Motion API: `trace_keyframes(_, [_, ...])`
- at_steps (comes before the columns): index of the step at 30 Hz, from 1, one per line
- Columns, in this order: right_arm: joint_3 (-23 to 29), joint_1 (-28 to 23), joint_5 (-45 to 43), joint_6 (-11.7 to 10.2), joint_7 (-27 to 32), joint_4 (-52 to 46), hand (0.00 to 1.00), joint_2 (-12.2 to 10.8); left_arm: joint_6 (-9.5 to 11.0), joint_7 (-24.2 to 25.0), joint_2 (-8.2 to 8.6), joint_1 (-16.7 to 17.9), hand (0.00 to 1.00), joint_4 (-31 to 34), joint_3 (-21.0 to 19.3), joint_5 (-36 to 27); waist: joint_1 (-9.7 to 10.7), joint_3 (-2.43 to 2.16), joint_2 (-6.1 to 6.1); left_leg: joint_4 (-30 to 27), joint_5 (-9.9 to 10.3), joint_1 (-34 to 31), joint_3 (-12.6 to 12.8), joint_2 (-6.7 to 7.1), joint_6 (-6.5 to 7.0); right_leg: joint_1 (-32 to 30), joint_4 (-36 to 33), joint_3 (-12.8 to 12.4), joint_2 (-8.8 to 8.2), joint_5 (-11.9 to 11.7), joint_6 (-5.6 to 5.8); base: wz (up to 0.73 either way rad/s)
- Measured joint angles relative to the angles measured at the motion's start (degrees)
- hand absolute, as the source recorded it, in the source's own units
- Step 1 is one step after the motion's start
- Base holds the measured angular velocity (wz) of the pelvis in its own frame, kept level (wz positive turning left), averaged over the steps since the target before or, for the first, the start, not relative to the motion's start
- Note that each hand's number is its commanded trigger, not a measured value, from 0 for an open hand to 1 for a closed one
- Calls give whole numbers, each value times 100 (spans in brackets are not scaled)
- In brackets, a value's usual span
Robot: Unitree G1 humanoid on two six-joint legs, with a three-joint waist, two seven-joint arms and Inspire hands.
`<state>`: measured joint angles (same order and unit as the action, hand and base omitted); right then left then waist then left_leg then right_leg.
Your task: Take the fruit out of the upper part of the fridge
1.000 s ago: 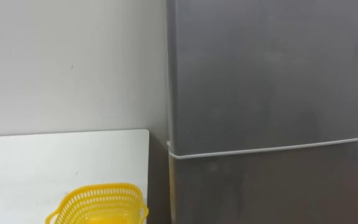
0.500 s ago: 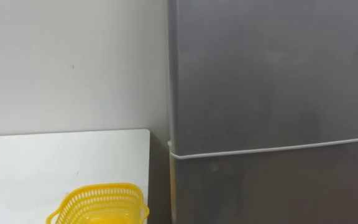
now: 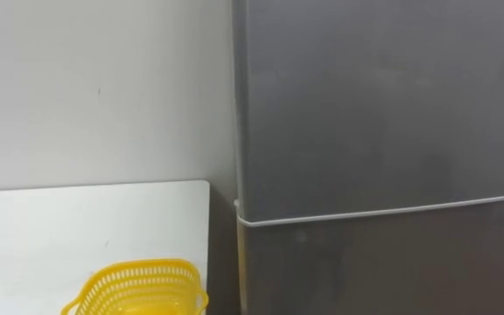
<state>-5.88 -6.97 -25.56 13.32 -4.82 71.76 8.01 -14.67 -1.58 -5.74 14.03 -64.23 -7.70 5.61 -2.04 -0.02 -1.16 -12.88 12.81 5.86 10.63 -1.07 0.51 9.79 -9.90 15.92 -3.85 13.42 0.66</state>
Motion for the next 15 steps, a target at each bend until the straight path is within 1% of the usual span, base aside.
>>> trace_keyframes(2, [85,-2,41,43,32,15,0,0,5,-131,9,71,0,0,-115,-318,-2,2,-3,2,2,47,-3,0,1,44,6,3,0,0,2,0])
trace_keyframes(4, [181,7,36,51,43,14,0,0,5,-276,17,81,0,-3,-316,-669,1,2,-2,3,2,67,-4,-1,1,65,2,6,0,0,2,0])
trace_keyframes(6, [207,3,44,51,62,17,0,0,19,-534,14,92,0,-2,-480,-1278,-12,3,2,14,3,86,-11,-1,1,78,-4,23,-2,0,2,0])
trace_keyframes(7, [207,3,46,51,66,16,0,0,33,-597,16,92,0,-2,-517,-1416,-20,4,5,17,3,86,-11,-1,1,78,-4,24,-3,0,2,0])
trace_keyframes(9, [209,1,56,51,101,-6,0,-1,120,-860,23,93,0,0,-696,-1987,-35,3,6,28,7,88,-11,-2,2,80,-6,36,-4,-1,2,0])
trace_keyframes(12, [272,2,57,50,117,0,0,0,226,-1195,24,48,0,10,-931,-2532,-69,1,12,64,11,75,-11,1,0,72,-1,32,-4,-1,3,0])
trace_keyframes(13, [281,-1,57,50,116,1,0,1,252,-1249,23,37,0,13,-991,-2619,-92,-1,15,73,11,81,-9,2,0,71,0,28,-3,-1,3,-4])
trace_keyframes(15, [387,-31,38,49,117,-12,0,2,339,-1490,25,28,0,160,-1274,-3052,-137,-8,28,113,10,100,-4,7,-1,65,2,17,-4,-1,3,-4])
